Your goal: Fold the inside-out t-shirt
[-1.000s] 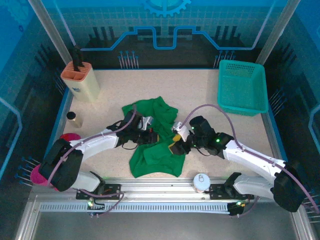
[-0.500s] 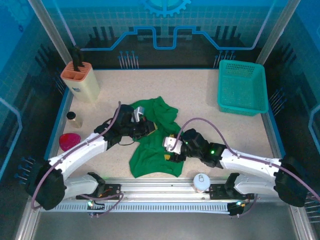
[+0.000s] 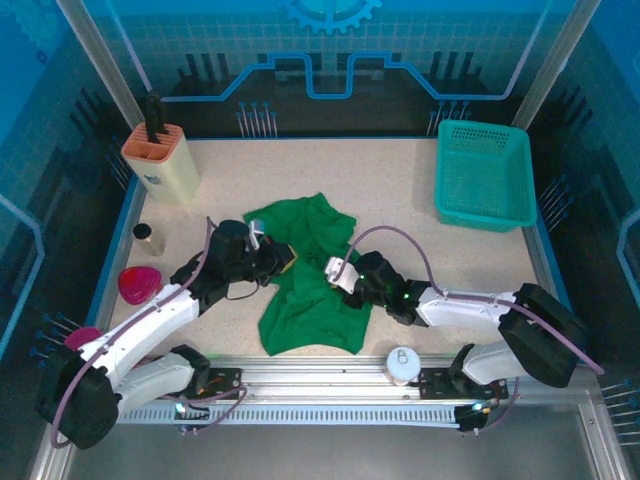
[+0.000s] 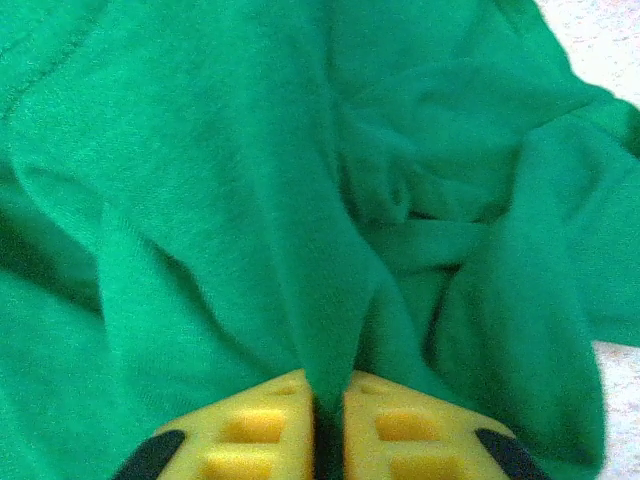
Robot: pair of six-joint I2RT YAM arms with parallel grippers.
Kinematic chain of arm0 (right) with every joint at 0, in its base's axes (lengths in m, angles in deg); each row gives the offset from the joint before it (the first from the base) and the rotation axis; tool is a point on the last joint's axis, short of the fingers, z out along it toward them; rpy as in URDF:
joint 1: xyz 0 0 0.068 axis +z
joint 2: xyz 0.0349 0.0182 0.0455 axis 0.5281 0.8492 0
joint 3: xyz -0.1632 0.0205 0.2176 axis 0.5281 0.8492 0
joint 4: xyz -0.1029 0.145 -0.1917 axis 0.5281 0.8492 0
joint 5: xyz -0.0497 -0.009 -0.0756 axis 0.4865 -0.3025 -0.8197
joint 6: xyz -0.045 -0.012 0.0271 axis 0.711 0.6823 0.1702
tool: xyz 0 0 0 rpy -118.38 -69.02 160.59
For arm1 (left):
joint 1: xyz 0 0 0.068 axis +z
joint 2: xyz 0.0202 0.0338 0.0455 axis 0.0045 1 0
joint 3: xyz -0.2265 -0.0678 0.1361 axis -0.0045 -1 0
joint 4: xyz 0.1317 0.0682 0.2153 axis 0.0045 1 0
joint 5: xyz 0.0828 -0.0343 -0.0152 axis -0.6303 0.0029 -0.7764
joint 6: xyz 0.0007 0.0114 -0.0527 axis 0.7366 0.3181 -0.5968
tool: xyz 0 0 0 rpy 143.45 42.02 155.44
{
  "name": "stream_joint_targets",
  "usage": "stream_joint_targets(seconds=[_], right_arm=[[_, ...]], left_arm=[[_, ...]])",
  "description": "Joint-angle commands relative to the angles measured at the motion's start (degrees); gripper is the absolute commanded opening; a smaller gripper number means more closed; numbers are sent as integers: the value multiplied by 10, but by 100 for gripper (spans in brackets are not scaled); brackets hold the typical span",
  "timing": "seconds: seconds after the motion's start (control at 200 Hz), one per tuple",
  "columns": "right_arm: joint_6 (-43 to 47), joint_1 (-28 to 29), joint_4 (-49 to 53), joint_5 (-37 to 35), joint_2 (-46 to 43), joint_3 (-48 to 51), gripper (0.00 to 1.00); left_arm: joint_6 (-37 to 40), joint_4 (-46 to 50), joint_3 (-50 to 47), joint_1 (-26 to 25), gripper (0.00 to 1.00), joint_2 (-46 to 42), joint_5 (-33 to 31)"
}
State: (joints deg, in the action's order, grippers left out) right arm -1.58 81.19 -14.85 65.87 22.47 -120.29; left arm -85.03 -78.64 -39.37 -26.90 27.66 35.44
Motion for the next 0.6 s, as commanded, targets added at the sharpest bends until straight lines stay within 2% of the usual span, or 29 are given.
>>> stream_joint_targets(seconds=[0.0, 0.06, 0.155, 0.215, 0.26, 0.33, 0.4, 0.455, 0.505, 0.545, 0.595], right_arm=[[-71, -18, -41, -7, 2, -21, 7], [-100, -20, -61, 5, 4, -19, 9], [-137, -20, -74, 57, 11, -20, 38], [-144, -18, -76, 66, 1, -9, 50], [-145, -20, -76, 62, -18, 4, 57], [-146, -28, -75, 62, -60, 26, 61], [-139, -41, -64, 68, -107, 42, 65], [-142, -54, -43, 62, -141, 46, 71], [-164, -69, -19, 40, -168, 44, 84], [-208, -82, 23, 15, -186, 31, 99], [-279, -107, 108, 9, -205, -5, 100]], left_arm=[[61, -17, -10, 5, 35, -9, -42], [154, -7, -10, 5, 48, 7, -38], [213, 33, -1, 5, 59, 42, -14], [221, 21, -8, 5, 63, 58, 26], [221, 12, -14, 5, 65, 62, 46], [226, 10, -25, 3, 66, 60, 47], [241, 13, -34, 3, 66, 57, 22], [256, 28, -30, 3, 66, 59, -5], [272, 41, -20, 3, 66, 65, -25], [281, 49, -10, 3, 66, 75, -34], [284, 45, 1, 3, 66, 92, -32]])
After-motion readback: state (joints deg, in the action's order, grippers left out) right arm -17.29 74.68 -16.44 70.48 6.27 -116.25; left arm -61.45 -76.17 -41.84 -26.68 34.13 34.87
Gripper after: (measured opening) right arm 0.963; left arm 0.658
